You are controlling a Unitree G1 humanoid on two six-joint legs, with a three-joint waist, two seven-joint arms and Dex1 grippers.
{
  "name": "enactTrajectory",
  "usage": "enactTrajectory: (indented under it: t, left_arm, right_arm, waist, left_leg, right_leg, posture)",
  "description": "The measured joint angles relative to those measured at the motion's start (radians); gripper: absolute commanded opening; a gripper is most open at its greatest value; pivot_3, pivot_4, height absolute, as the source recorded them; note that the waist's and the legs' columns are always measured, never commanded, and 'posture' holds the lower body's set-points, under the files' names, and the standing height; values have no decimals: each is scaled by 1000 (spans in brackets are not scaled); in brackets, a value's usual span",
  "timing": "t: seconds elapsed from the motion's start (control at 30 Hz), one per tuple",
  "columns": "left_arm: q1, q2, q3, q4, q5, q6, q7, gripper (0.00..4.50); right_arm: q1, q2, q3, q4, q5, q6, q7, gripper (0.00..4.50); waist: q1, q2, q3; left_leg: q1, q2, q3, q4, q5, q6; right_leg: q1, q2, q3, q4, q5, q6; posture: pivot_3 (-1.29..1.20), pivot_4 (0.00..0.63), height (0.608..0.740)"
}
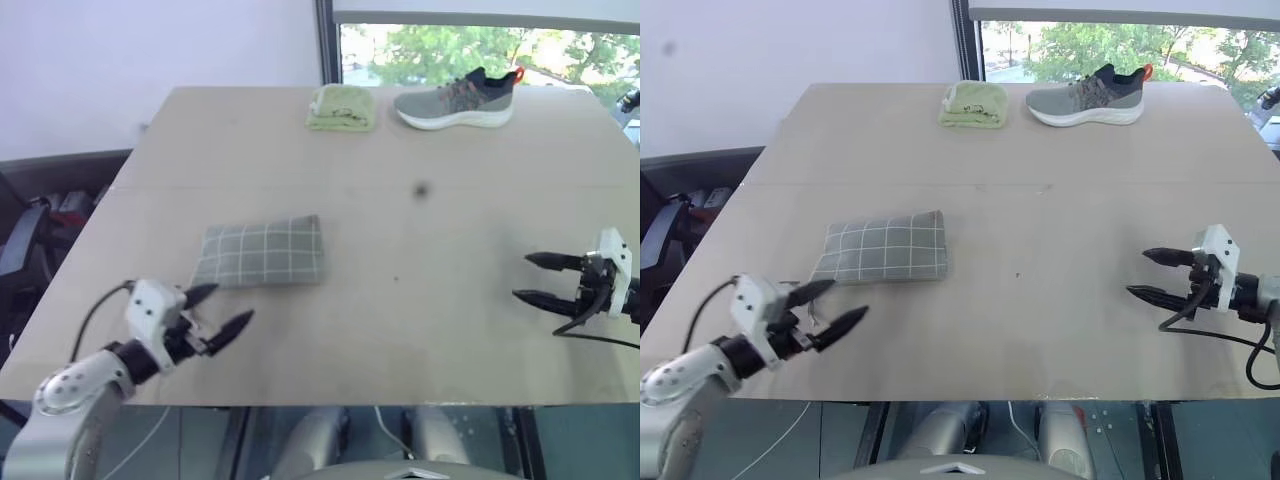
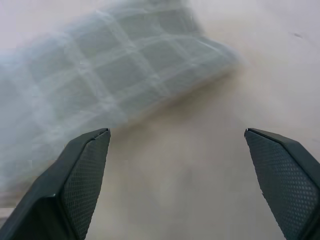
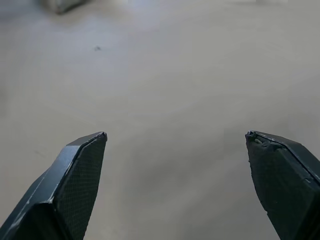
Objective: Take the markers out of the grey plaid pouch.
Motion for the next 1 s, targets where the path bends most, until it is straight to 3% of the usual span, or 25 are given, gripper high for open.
enactTrajectory:
  t: [0.1, 0.23, 0.4, 0.6, 0.8, 1.0]
  left_arm:
    - [-25, 100, 73, 154, 49, -79, -44, 4450]
    - [-92, 216, 83, 461, 193, -286, -83, 4450]
    - [-323, 224, -44, 791, 332, -537, -61, 4450]
    - [-539, 186, -218, 1050, 492, -840, 1, 4450]
    - [-577, 135, -292, 1041, 464, -941, -82, 4450]
    - [-455, 117, -390, 738, 358, -889, -237, 4450]
  right_arm:
    - [24, 2, -1, -99, 51, 77, -7, 4500]
    - [38, 4, -11, -234, 149, 202, -28, 4500]
    - [51, 4, -33, -372, 240, 300, -58, 4500]
    - [51, 28, -36, -427, 272, 342, -108, 4500]
    - [85, 34, -38, -469, 279, 353, -139, 4500]
    - [111, 33, -41, -495, 278, 352, -154, 4500]
  waist:
    - [0, 0, 0]
    - [2, 1, 1]
    - [14, 1, 1]
    - [13, 1, -1]
    - [13, 3, -2]
    - [1, 4, -3]
  left_leg:
    - [0, 0, 1, -1, 0, 0]
    - [0, 0, 1, -4, 0, 0]
    - [-1, 0, -1, -5, 0, -1]
    - [-1, -2, -1, -5, 3, -4]
    - [-1, -3, -1, -5, 3, -3]
    - [-1, -3, -1, -4, 3, -3]
  right_leg:
    - [0, 0, 1, -1, 0, 0]
    - [-1, -1, 0, -3, 0, 0]
    - [-1, -2, -2, -6, 0, 0]
    - [-1, -3, -2, -7, 1, 0]
    - [-1, -4, -1, -6, 1, 0]
    - [0, -5, -1, -6, 1, 0]
  posture:
    - [0, 150, 740]
    - [0, 150, 740]
    - [0, 150, 740]
    - [0, 150, 740]
    - [0, 150, 740]
    - [0, 150, 740]
